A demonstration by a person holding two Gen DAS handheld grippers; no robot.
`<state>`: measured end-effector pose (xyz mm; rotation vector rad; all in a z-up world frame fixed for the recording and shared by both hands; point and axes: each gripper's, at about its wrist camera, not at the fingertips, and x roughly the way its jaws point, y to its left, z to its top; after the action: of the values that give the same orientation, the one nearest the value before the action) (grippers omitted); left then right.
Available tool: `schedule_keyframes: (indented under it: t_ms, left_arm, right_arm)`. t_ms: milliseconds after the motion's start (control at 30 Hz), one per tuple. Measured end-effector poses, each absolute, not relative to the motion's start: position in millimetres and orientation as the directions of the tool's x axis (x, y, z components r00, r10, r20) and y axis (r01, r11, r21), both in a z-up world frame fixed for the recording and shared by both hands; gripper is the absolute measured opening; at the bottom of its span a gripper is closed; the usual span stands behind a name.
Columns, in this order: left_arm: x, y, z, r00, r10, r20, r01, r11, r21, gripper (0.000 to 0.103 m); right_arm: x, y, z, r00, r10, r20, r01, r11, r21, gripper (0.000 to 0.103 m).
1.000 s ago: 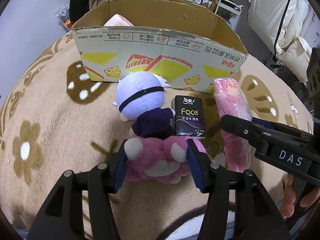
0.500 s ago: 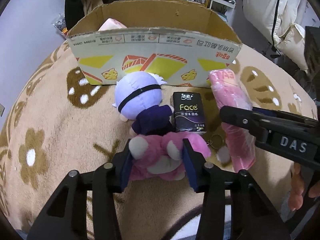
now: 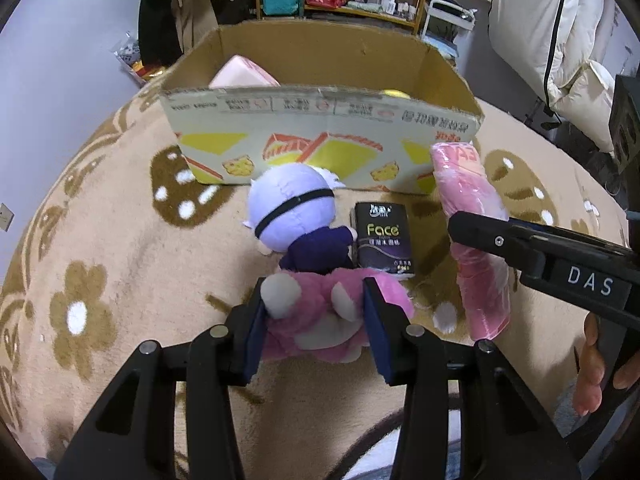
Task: Organize soft objects
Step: 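Lift the pink plush and wrapped roll with both tools over the box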
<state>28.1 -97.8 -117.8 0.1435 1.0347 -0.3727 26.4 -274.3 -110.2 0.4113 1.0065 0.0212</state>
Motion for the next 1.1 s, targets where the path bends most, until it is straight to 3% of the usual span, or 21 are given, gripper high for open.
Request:
schedule_keyframes:
  t_ms: [800, 1100]
  left_arm:
    - [25.1, -71.4, -71.4, 0.579, -0.229, -0.782, 0.308, 0.950, -0.050, 0.042]
    - [28.1, -59.0, -31.1, 0.705, -0.195, -0.682, 0.271, 0.962, 0.006, 0.043]
  right_arm:
    - [13.7, -274.7, -77.4, 0.649, 0.179, -0.739, 0.133, 0.930, 0.341, 0.048]
    - [9.4, -275.2, -48.9, 0.724, 0.154, -0.672, 0.114, 0.935, 0.336, 0.048]
